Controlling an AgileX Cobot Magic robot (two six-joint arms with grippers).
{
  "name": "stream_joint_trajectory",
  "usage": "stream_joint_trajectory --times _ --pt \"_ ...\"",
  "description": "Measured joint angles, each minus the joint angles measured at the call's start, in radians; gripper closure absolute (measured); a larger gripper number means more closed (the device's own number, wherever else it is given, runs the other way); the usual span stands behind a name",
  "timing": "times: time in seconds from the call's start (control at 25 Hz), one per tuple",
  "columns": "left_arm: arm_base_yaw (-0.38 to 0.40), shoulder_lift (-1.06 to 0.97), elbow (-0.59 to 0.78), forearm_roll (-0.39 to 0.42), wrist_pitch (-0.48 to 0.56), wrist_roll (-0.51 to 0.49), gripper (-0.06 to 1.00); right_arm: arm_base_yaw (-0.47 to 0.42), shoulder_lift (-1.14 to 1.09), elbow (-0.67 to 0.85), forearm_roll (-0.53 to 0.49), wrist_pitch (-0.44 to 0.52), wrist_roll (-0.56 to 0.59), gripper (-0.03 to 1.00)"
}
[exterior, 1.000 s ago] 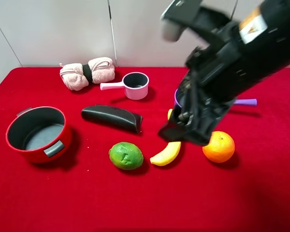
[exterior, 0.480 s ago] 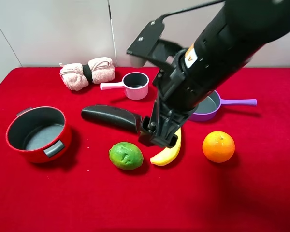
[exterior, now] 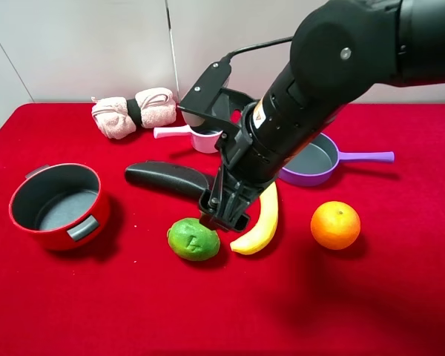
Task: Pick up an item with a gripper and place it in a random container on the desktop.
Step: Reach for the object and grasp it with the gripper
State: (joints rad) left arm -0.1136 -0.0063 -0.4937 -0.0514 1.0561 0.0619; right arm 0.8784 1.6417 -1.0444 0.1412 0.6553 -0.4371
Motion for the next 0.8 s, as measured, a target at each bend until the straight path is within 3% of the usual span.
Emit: stream_joint_trajectory --times 0.48,0.8 --pt "0.0 0.0 0.0 0.0 0.0 0.0 -0.04 0.081 0.082 0.0 0.005 -0.103 0.0 0.27" --pt "0.0 0.0 0.0 0.0 0.0 0.0 -0.04 0.081 0.155 0.0 0.015 -0.172 0.0 0.27"
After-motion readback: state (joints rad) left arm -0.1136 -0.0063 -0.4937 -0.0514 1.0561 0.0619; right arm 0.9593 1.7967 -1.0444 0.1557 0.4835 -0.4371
